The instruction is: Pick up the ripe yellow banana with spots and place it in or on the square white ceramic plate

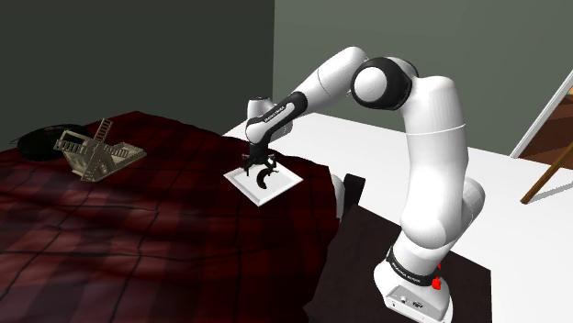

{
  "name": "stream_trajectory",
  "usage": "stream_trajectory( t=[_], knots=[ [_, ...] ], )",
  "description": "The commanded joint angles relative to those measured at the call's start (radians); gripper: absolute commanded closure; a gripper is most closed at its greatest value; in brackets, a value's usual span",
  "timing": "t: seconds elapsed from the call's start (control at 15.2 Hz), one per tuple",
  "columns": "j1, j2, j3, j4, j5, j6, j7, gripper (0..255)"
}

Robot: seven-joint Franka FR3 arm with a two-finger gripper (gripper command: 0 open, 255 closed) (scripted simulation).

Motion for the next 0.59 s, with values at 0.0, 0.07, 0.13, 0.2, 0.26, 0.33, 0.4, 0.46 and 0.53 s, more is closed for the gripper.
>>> stream_trajectory(
  t=[0.0,0.07,0.13,0.2,0.26,0.33,0.4,0.46,0.53],
  knots=[
    [-0.004,-0.022,0.004,0.004,0.006,-0.025,-0.004,0],
    [-0.007,-0.043,0.008,0.009,0.012,-0.051,-0.008,0],
    [-0.011,-0.063,0.011,0.016,0.018,-0.077,-0.012,0],
    [-0.013,-0.078,0.013,0.022,0.023,-0.098,-0.015,0],
    [-0.013,-0.078,0.013,0.022,0.023,-0.098,-0.015,0],
    [-0.013,-0.078,0.013,0.022,0.023,-0.098,-0.015,0],
    [-0.013,-0.078,0.013,0.022,0.023,-0.098,-0.015,0],
    [-0.013,-0.078,0.013,0.022,0.023,-0.098,-0.015,0],
    [-0.013,-0.078,0.013,0.022,0.023,-0.098,-0.015,0]
  ],
)
